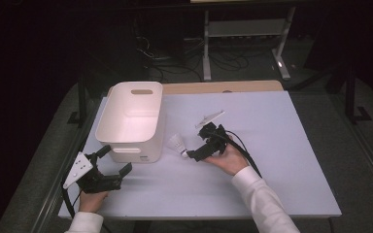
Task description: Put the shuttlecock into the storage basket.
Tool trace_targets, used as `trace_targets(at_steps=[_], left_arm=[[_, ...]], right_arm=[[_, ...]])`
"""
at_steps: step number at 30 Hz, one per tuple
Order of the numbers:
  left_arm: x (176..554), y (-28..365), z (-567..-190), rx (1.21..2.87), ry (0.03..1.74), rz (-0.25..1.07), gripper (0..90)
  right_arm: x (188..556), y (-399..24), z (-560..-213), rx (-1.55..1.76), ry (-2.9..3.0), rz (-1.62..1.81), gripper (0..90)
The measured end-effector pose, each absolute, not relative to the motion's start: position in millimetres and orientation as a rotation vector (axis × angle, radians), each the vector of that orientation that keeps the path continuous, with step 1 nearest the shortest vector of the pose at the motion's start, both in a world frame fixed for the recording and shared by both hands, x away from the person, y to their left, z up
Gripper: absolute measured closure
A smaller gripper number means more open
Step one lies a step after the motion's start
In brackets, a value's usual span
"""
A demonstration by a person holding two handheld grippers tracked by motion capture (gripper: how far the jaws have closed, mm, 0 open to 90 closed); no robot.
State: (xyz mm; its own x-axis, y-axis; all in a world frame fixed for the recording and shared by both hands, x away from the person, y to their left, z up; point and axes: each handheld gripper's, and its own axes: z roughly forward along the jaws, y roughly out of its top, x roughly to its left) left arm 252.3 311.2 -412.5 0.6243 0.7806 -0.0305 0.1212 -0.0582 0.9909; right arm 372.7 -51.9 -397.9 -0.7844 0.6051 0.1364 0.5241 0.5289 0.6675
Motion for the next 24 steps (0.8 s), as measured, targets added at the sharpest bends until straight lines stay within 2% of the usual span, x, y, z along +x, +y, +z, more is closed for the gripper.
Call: trace_targets(at_steps=[24], left_arm=[[253,312,-412,1.555,0.775,0.636,0.0]], right_arm=[[378,-23,-415,0.973,2.736,1.018,0.0]])
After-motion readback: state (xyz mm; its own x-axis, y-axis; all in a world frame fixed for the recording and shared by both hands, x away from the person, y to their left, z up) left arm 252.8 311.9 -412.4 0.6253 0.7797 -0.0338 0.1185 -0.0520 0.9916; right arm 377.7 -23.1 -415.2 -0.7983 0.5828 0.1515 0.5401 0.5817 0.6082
